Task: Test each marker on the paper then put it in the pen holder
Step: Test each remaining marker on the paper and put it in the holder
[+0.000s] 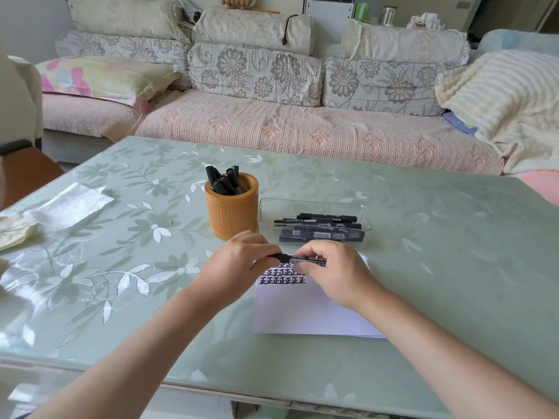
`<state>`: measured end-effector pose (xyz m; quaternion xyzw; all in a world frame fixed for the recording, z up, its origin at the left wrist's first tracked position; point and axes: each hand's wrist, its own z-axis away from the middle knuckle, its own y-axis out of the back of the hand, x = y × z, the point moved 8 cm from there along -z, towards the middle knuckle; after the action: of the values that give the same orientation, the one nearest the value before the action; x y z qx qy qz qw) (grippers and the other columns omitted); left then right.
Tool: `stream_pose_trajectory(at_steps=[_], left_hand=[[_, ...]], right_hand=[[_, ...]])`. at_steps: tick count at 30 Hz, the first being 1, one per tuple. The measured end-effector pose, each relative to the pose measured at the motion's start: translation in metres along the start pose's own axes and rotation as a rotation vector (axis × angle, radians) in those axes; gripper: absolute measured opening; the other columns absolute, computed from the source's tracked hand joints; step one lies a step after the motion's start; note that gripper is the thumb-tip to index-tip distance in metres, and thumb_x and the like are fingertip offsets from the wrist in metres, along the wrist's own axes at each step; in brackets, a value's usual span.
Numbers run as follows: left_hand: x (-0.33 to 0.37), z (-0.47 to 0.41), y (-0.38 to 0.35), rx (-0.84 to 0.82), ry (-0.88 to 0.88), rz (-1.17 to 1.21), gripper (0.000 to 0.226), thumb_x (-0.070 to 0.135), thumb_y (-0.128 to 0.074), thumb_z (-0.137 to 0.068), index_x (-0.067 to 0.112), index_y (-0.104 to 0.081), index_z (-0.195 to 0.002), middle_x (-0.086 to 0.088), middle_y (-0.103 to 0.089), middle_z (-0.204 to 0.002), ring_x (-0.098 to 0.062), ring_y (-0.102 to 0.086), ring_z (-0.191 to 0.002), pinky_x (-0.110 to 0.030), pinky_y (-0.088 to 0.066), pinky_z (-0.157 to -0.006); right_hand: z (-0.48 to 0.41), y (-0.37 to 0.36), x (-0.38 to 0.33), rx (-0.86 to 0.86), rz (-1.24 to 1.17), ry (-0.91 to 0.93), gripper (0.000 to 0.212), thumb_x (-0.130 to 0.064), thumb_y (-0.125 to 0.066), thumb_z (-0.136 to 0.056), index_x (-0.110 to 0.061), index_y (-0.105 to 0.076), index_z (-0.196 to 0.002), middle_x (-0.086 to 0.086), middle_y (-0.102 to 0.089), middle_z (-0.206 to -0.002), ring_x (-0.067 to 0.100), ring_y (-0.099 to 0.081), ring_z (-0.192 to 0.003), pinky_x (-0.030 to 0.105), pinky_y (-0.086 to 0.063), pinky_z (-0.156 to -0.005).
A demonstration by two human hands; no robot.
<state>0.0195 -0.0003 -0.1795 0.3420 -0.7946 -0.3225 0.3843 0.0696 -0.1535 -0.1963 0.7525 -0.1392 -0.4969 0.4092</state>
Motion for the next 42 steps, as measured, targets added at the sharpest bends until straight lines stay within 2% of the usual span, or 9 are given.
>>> stream_pose_trajectory(at_steps=[3, 7, 11, 20, 25, 29, 34, 38, 42], left_hand=[[0.003, -0.004, 0.008, 0.033, -0.033, -0.013, 0.031, 0.038, -0.049, -0.093, 0.02, -0.074, -0.093, 0.011, -0.053, -0.07, -0.007, -0.043, -0.072, -0.011, -0.033, -0.068], [-0.005, -0.01, 0.013, 0.042, 0.01, -0.004, 0.034, 0.042, -0.047, -0.093, 0.021, -0.074, -0.093, 0.012, -0.055, -0.073, -0.008, -0.047, -0.075, -0.019, -0.038, -0.068], [-0.012, -0.018, 0.024, 0.073, 0.04, -0.041, 0.03, 0.045, -0.049, -0.092, 0.027, -0.072, -0.101, 0.013, -0.055, -0.078, -0.009, -0.049, -0.08, -0.027, -0.046, -0.07], [-0.062, -0.029, 0.095, 0.534, 0.308, -0.075, 0.04, 0.021, -0.066, -0.086, 0.019, -0.056, -0.124, 0.0, -0.052, -0.118, -0.019, -0.042, -0.105, -0.03, -0.036, -0.094], [-0.104, -0.03, 0.082, 0.364, 0.544, 0.089, 0.068, 0.034, -0.062, -0.085, 0.025, -0.031, -0.145, 0.001, -0.034, -0.143, -0.018, -0.028, -0.132, -0.036, -0.025, -0.11], [-0.118, -0.033, 0.064, 0.244, 0.595, 0.252, 0.069, 0.025, -0.056, -0.089, 0.03, -0.021, -0.148, -0.001, -0.04, -0.141, -0.022, -0.032, -0.133, -0.03, -0.025, -0.101], [-0.12, -0.041, 0.062, 0.266, 0.566, 0.275, 0.062, 0.023, -0.054, -0.092, 0.034, -0.026, -0.146, 0.008, -0.041, -0.119, -0.019, -0.037, -0.13, -0.025, -0.025, -0.099], [-0.125, -0.046, 0.064, 0.369, 0.543, 0.322, 0.051, 0.025, -0.058, -0.093, 0.03, -0.039, -0.14, 0.012, -0.051, -0.116, -0.016, -0.044, -0.122, -0.024, -0.031, -0.095], [-0.123, -0.047, 0.062, 0.404, 0.516, 0.333, 0.049, 0.028, -0.064, -0.09, 0.03, -0.045, -0.135, 0.012, -0.055, -0.109, -0.017, -0.049, -0.114, -0.028, -0.037, -0.093]], right_hand=[[-0.006, -0.003, -0.006, -0.058, 0.024, 0.022, 0.009, -0.035, -0.066, -0.091, -0.031, -0.073, -0.088, -0.011, -0.066, -0.07, 0.005, -0.058, -0.071, 0.027, -0.046, -0.068], [-0.017, -0.003, -0.014, -0.118, 0.03, 0.065, 0.019, -0.031, -0.059, -0.095, -0.032, -0.067, -0.078, -0.005, -0.062, -0.069, 0.01, -0.055, -0.067, 0.033, -0.045, -0.069], [-0.033, -0.001, -0.028, -0.113, 0.03, 0.117, 0.022, -0.022, -0.06, -0.096, -0.025, -0.071, -0.115, -0.011, -0.057, -0.095, 0.007, -0.056, -0.087, 0.024, -0.042, -0.08], [-0.072, 0.034, -0.065, 0.203, -0.192, 0.098, 0.006, -0.02, -0.063, -0.092, -0.024, -0.068, -0.095, -0.01, -0.069, -0.084, 0.008, -0.064, -0.081, 0.023, -0.047, -0.074], [-0.111, 0.047, -0.08, 0.347, -0.467, 0.049, 0.004, -0.014, -0.067, -0.09, -0.014, -0.07, -0.093, 0.004, -0.075, -0.09, 0.017, -0.072, -0.087, 0.036, -0.058, -0.083], [-0.141, 0.032, -0.085, 0.319, -0.514, -0.008, 0.006, -0.009, -0.067, -0.09, -0.008, -0.069, -0.095, 0.01, -0.075, -0.092, 0.022, -0.073, -0.086, 0.038, -0.061, -0.078], [-0.153, -0.005, -0.089, 0.144, -0.199, 0.01, 0.006, -0.018, -0.072, -0.084, -0.02, -0.073, -0.09, -0.004, -0.074, -0.087, 0.012, -0.07, -0.085, 0.035, -0.057, -0.084], [-0.15, -0.014, -0.082, 0.155, 0.114, -0.004, 0.017, -0.031, -0.069, -0.086, -0.021, -0.072, -0.1, -0.002, -0.066, -0.111, 0.021, -0.055, -0.107, 0.034, -0.044, -0.093], [-0.147, -0.012, -0.09, 0.092, 0.179, -0.023, 0.028, -0.031, -0.059, -0.091, -0.025, -0.062, -0.118, -0.011, -0.057, -0.109, 0.026, -0.045, -0.121, 0.04, -0.037, -0.101]])
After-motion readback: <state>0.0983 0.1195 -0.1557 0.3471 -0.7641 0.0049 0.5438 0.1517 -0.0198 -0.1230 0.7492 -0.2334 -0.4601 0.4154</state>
